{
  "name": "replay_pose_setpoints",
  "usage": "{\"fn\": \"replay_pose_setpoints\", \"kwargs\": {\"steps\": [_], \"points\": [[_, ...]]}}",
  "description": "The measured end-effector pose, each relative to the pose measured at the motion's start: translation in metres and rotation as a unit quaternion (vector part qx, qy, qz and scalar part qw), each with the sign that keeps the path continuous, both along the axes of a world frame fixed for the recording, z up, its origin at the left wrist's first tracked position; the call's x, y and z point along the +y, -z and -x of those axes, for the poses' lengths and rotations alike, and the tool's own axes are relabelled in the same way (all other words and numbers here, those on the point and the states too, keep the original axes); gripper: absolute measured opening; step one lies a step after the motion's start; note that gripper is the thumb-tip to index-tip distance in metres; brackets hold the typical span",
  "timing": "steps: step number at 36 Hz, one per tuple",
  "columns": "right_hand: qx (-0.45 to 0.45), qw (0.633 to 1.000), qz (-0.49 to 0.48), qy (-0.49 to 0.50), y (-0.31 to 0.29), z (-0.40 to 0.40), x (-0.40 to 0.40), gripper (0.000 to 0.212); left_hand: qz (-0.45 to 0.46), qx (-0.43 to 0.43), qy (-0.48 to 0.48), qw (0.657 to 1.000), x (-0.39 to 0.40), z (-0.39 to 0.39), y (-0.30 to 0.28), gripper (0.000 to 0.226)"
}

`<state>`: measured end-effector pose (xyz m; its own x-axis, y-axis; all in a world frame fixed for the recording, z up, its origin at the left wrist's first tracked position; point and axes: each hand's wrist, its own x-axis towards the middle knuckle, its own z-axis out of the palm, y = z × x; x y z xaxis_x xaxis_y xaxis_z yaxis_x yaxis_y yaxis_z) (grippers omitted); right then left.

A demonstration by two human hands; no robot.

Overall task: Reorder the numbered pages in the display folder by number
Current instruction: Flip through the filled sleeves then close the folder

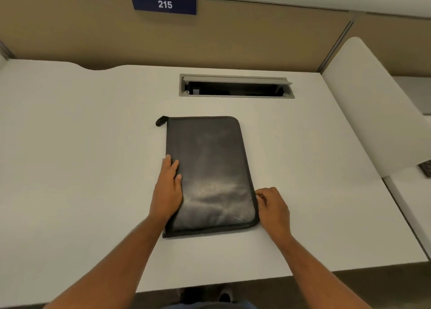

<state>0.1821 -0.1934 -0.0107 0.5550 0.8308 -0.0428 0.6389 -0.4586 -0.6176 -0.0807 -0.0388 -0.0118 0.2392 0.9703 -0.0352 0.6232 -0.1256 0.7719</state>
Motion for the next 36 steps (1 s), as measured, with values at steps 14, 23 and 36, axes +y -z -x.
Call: {"fn": "replay_pose_setpoints", "kwargs": {"steps": [14,23,36], "points": [[0.004,0.999,0.005,-0.041,-0.003,-0.007,-0.001,0.011,-0.047,0.116,0.17,0.977,-0.098,0.045,0.005,0.119],[-0.012,0.996,0.018,-0.088,-0.003,-0.007,-0.024,0.012,-0.082,0.173,0.165,0.967,-0.099,0.043,0.013,0.106],[-0.002,0.997,-0.017,-0.079,0.003,0.027,-0.073,0.009,-0.063,0.173,0.16,0.97,-0.101,0.04,0.012,0.103]]}}
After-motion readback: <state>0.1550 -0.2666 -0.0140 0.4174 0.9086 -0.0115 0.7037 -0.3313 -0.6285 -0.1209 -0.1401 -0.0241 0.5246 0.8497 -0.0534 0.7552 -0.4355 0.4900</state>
